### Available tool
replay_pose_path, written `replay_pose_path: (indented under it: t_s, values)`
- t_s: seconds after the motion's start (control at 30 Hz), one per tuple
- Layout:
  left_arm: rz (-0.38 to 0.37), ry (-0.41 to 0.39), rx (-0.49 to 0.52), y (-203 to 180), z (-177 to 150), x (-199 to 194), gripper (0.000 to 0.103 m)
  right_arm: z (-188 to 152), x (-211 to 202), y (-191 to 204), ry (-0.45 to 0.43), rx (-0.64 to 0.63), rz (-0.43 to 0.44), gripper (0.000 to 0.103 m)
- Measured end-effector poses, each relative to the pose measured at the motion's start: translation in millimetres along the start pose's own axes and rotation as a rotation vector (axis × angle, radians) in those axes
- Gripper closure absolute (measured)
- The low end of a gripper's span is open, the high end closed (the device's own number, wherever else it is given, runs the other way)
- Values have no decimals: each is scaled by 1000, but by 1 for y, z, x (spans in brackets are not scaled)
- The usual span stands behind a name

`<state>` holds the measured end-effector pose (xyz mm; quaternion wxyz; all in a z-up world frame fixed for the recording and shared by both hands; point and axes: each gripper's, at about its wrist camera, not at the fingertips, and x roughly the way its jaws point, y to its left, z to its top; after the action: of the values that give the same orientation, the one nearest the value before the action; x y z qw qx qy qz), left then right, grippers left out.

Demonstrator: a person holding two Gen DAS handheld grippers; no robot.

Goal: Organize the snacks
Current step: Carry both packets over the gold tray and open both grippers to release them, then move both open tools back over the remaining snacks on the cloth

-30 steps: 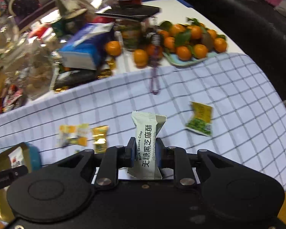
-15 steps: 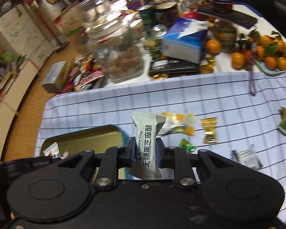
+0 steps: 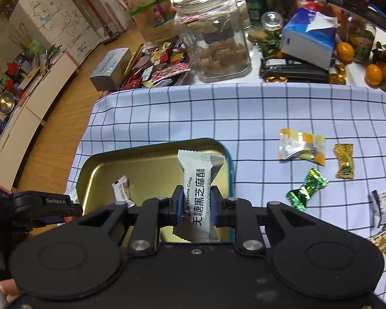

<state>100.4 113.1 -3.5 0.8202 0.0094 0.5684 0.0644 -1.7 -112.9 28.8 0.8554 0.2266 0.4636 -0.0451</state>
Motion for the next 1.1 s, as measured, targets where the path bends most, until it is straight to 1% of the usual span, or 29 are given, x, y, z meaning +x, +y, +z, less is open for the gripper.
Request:
replay_pose_path:
  t_s: [0.07, 0.2, 0.33, 0.43, 0.53, 0.63, 0.73, 0.8, 0.9, 1.1]
  values:
    - [6, 2, 2, 3, -1, 2, 58, 0, 4, 5, 6, -6, 8, 80]
    - [-8, -5, -5, 8, -1, 2, 58, 1, 13, 14, 19, -15, 18, 80]
    - [-21, -17, -19, 10, 0, -2, 56, 1, 19, 17, 25, -16, 17, 80]
    - [-14, -21, -9, 7, 0, -2, 55, 1, 19, 16, 22, -16, 10, 80]
    - [-15, -16, 0, 6, -1, 0, 55, 2, 19, 14, 21, -12, 9, 80]
    - [-36, -3, -3, 6, -1, 1, 55, 1, 19, 15, 25, -12, 17, 80]
    - [-54, 12, -3, 5, -1, 2, 55, 0, 17, 16, 12, -2, 37, 76]
    - [-56, 16, 0, 3, -2, 2, 55, 0, 16, 17, 11, 0, 46, 65]
    - [-57, 18, 10, 0, -3, 2, 55, 0, 16, 17, 19, 0, 43, 65]
    - [-49, 24, 36, -6, -4, 2, 55, 1, 22, 13, 43, 6, -4, 65]
